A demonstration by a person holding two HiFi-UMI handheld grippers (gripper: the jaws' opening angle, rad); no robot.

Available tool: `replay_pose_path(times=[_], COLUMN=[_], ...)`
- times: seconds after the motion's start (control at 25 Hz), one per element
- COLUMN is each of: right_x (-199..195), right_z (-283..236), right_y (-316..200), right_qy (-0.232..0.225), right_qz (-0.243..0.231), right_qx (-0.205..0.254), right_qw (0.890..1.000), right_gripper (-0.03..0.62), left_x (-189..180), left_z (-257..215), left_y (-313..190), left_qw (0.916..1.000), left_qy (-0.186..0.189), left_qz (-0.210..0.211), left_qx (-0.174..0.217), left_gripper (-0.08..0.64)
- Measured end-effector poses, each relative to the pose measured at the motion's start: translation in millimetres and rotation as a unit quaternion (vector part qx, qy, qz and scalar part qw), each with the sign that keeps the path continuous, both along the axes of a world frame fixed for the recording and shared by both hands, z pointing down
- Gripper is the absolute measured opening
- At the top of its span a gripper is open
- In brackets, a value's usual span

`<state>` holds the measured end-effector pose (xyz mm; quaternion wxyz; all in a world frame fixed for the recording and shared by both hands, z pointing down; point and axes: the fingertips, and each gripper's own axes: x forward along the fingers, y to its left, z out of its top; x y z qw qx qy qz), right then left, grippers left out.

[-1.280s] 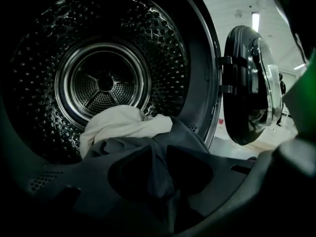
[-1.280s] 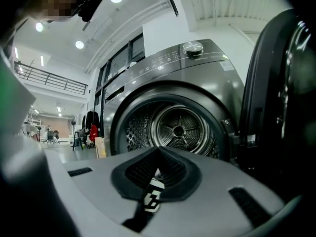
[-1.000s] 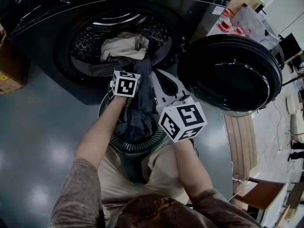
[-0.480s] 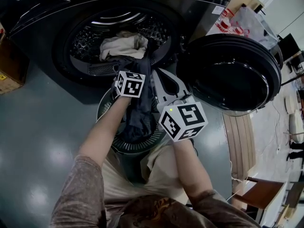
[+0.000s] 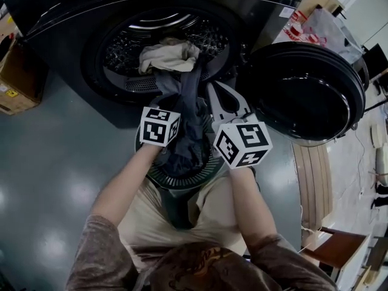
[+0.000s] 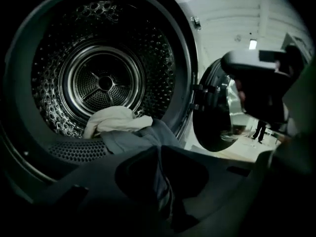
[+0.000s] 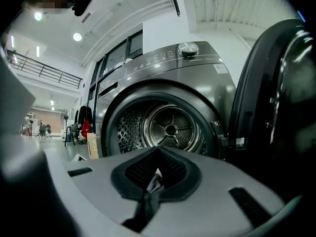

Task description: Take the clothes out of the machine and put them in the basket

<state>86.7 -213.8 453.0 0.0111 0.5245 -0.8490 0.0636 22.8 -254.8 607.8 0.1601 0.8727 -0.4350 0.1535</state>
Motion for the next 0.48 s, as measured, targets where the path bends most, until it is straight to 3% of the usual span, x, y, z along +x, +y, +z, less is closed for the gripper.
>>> replay_pose_path(times=[0.28,0.48], right_x=[-3,-13], right_z=[4,5], right_y=[-8,-10], right_qy=[-0.003,-0.001], right_qz=[0.006,0.0], right_qx=[-0.006,-0.008], right_qw=[1.0,1.0], right_gripper=[-0.002,-0.002], left_x=[-23,-21], left_z=[-16,-23], left_y=[90,128], left_qw=[0.9977,0.9965], left_qy=[0.039,0.038], left_qz=[0.043,0.065], left_qx=[-0.034,-0.036], left_gripper=[0.032,0.032])
